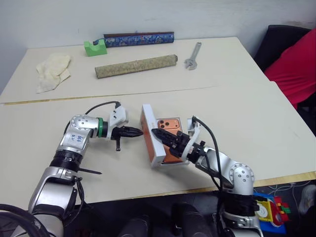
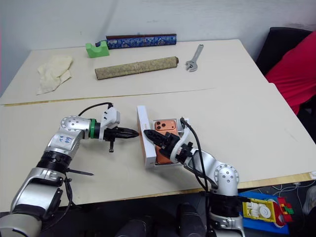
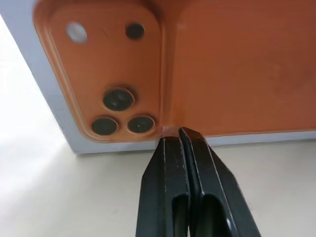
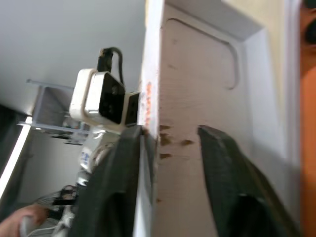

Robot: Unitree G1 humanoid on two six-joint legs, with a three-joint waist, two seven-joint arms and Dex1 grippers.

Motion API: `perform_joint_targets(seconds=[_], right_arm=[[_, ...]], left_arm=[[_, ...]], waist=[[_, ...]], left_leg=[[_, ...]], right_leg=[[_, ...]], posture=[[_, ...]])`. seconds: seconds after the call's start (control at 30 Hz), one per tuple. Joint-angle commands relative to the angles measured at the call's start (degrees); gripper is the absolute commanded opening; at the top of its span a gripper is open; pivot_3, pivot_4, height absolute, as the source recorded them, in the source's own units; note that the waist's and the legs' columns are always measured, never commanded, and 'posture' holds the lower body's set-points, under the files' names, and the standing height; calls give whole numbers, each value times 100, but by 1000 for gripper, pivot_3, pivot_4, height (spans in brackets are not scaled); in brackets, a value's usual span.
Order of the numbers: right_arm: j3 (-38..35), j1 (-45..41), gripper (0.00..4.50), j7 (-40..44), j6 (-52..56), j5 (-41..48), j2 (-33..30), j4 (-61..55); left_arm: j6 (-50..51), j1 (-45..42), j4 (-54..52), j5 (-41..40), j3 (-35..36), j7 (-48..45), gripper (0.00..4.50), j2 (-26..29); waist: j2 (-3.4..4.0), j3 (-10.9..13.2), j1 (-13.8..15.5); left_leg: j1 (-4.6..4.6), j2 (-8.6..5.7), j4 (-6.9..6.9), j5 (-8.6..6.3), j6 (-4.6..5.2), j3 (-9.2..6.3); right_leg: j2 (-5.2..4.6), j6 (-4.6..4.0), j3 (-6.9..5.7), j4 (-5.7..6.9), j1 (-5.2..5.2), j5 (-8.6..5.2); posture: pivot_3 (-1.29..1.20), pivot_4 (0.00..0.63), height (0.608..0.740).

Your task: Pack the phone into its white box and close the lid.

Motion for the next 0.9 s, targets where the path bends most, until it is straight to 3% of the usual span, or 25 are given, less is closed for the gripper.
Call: perform_joint_targets(seconds=[0.03,0.27,0.43,0.57,0.8,0.9], right_arm=[[-291,97,3101,224,-37,184,-673,-634],[-1243,755,3101,1535,58,687,-2886,-1587],[-1029,1210,3101,2815,-42,-601,-3913,-2335],[29,956,2168,3435,-700,-2422,-4037,-2669],[1097,383,43,3844,-1039,-3654,-3742,-2556],[1213,335,43,4017,-1082,-3946,-3741,-2505]], left_arm=[[-132,-200,40,19,-39,-93,0,-186],[-347,-664,477,101,-80,33,0,-838],[-134,-864,438,-45,96,-18,0,-874],[91,-838,335,-142,227,-149,0,-685],[257,-825,492,5,175,-469,0,-179],[222,-754,519,49,73,-625,0,-118]], waist=[[-1,0,46],[-5,1,179],[-12,5,163],[-16,5,155],[-19,8,210],[-19,8,225]], left_leg=[[-6,0,5,-1,4,-3],[-55,2,26,-1,10,0],[-83,6,51,-1,11,6],[-81,12,54,-1,12,8],[-85,11,64,-1,11,3],[-88,-2,89,-4,7,0]], right_leg=[[0,3,-1,-4,0,2],[2,28,-4,-63,-6,16],[3,42,-4,-78,-10,23],[13,45,1,-78,-14,25],[13,45,-4,-73,-19,25],[4,44,-12,-67,-23,25]], posture=[[0,150,740],[0,150,740],[0,150,740],[0,150,740],[0,150,740],[0,150,740]])
